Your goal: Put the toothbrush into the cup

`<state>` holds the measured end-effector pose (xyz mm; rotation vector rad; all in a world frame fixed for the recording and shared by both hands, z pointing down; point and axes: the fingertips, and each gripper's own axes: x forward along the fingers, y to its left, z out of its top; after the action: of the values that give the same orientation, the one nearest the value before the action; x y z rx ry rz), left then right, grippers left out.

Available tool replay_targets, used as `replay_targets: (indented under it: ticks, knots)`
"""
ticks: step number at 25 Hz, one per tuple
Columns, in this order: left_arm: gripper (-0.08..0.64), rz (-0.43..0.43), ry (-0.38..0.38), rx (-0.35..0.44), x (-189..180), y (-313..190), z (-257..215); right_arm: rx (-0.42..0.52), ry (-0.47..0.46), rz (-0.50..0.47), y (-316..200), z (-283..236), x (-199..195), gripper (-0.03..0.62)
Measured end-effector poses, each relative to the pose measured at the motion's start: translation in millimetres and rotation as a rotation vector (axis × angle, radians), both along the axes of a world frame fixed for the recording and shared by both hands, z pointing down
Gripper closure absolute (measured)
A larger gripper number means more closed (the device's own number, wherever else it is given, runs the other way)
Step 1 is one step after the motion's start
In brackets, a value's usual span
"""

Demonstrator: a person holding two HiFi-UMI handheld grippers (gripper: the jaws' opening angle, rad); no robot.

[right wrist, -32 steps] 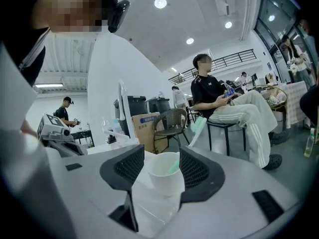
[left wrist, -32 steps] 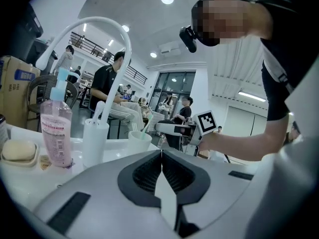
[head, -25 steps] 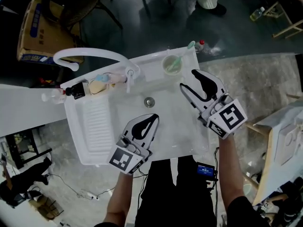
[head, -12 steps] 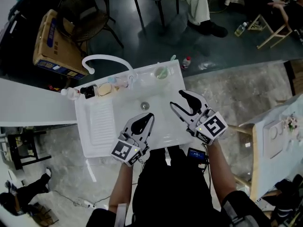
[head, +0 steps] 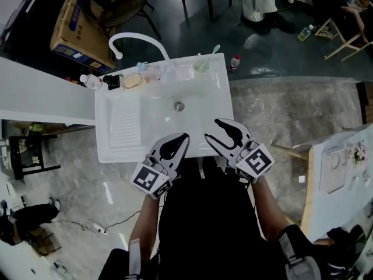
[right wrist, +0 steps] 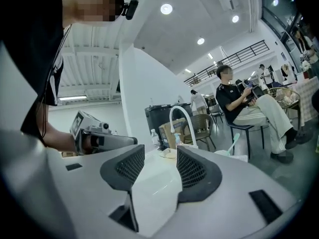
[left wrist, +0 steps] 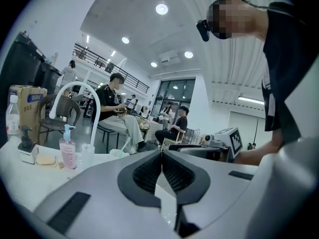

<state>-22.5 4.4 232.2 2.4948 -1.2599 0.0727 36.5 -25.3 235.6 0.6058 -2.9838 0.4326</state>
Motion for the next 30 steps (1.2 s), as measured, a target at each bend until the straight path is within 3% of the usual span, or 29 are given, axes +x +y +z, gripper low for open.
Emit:
replay_targets:
  ticks: [3,6,13,22,30]
  knots:
    - [0.548,-0.024,-0.006,-0.007,-4.0,16.6,3.5,0.001,-0.006,-0.029,24.5,-0.9,-1.9,0.395]
    - [0.548,-0.055,-0.01,-0.013,-11.5,37.2,3.2,0.012,-0.01,-0.062,50.2,-1.8,-7.5,0.463]
    - [0.548,-0.084,0.048,0.018,-22.8,87.7,-10.9,0.007,-0.024,-0.047,98.8,-15.5,-17.4,0.558]
    - [0.548,-0.069,0.061,0.056,-43.0,198.5,-23.7,0.008,0.036,-0.111,209.6,-21.6,-37.8,0.575]
    - [0.548,-0.049,0.079,0.072,-45.3,305.4,-32.1,-0.01,0.028,-0.08,309.8,-33.5,-21.6,0.575]
